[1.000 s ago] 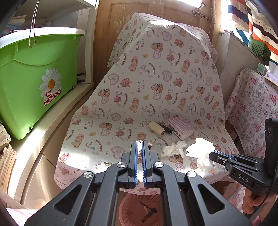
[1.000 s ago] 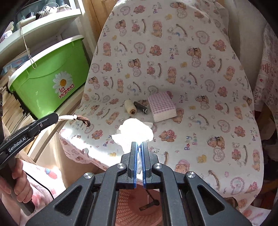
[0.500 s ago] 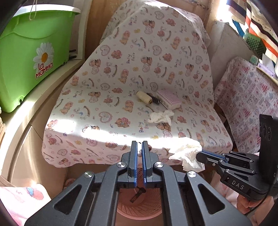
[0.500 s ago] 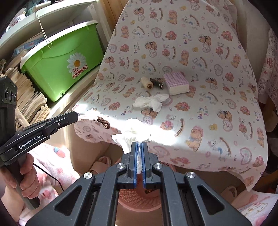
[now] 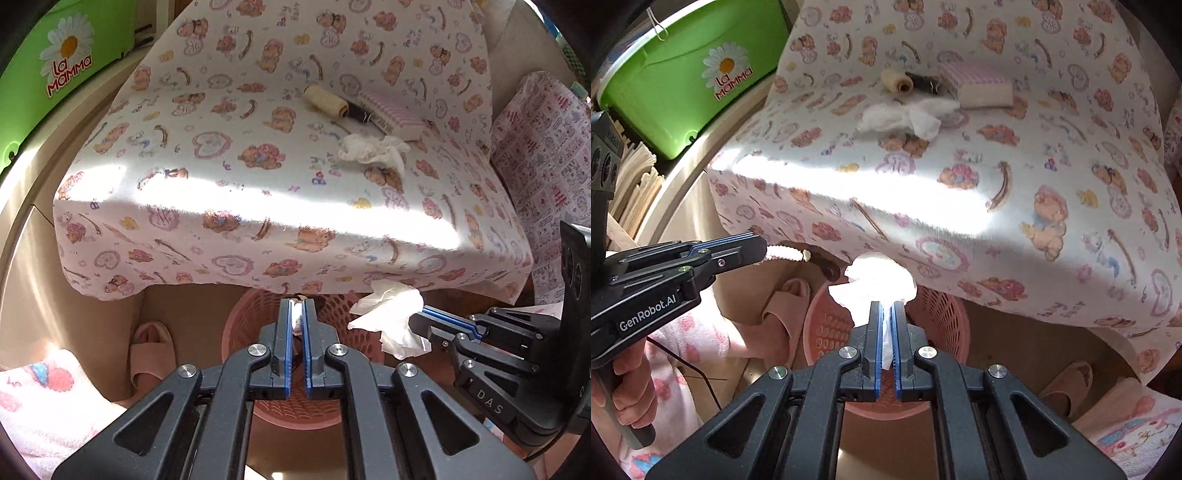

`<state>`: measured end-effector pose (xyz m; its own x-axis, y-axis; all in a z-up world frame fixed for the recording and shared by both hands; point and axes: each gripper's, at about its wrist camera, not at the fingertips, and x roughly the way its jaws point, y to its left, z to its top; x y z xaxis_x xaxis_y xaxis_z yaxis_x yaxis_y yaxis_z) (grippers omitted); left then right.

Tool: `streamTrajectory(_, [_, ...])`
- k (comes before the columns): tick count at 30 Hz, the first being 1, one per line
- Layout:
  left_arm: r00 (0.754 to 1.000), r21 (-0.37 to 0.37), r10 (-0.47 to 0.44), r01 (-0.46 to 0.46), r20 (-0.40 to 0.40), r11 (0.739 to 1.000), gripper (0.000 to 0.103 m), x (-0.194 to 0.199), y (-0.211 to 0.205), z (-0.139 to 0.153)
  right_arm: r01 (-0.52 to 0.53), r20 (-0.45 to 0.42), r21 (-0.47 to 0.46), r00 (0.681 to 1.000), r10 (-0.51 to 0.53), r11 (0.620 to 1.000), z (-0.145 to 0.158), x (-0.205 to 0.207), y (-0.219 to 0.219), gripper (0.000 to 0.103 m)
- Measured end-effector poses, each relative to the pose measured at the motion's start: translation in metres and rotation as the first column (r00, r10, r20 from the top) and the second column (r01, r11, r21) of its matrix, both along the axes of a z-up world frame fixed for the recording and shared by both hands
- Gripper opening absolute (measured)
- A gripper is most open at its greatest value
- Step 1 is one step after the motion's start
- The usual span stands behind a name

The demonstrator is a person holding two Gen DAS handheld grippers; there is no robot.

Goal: Collect trash
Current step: 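Carry both items over the pink wastebasket and open both tools to drop them, then raise both open tools back over the remaining items on the chair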

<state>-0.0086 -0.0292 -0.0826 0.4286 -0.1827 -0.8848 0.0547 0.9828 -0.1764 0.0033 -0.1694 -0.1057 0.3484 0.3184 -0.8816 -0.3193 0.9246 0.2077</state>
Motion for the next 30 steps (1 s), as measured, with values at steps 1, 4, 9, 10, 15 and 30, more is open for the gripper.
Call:
streamTrajectory(1, [1.000,0.008,-0.001,0.001,-0.014,1.000,0.005,0.002,-0.002,-0.006,0.004,-0.022,-0.002,1.000,-0.004,1.000,-0.007,0.003,0.000,0.005])
streamTrajectory(4, [0.995,-0.008,0.002,-0.002,-0.099,1.000,0.005,0.008,-0.003,-0.026,0.016,-0.071,-0.029,0.997,-0.018,0.999,-0.028,0.010,0.003,0.005])
streamTrajectory(9, [0.977,-0.035,0.013,-0.020,-0.212,0.999,0.005,0.011,-0.002,-0.052,0.008,-0.109,-0.060,0.994,-0.014,0.998,-0.050,0.016,0.012,0.005])
streamTrajectory(10, [0.974,-0.028,0.016,-0.023,-0.224,0.999,0.005,0.012,-0.002,-0.057,0.005,-0.120,-0.064,0.993,-0.013,0.998,-0.054,0.016,0.014,0.005])
streamTrajectory(15, [0.955,-0.016,0.030,-0.037,-0.295,0.999,0.006,0.018,-0.004,-0.082,-0.014,-0.186,-0.090,0.982,-0.003,0.996,-0.082,0.013,0.022,0.005])
streamTrajectory(30, [0.931,0.024,0.078,-0.074,-0.358,0.997,0.033,0.026,0.002,-0.102,0.131,-0.296,-0.066,0.944,-0.145,0.989,-0.118,0.019,0.001,0.039])
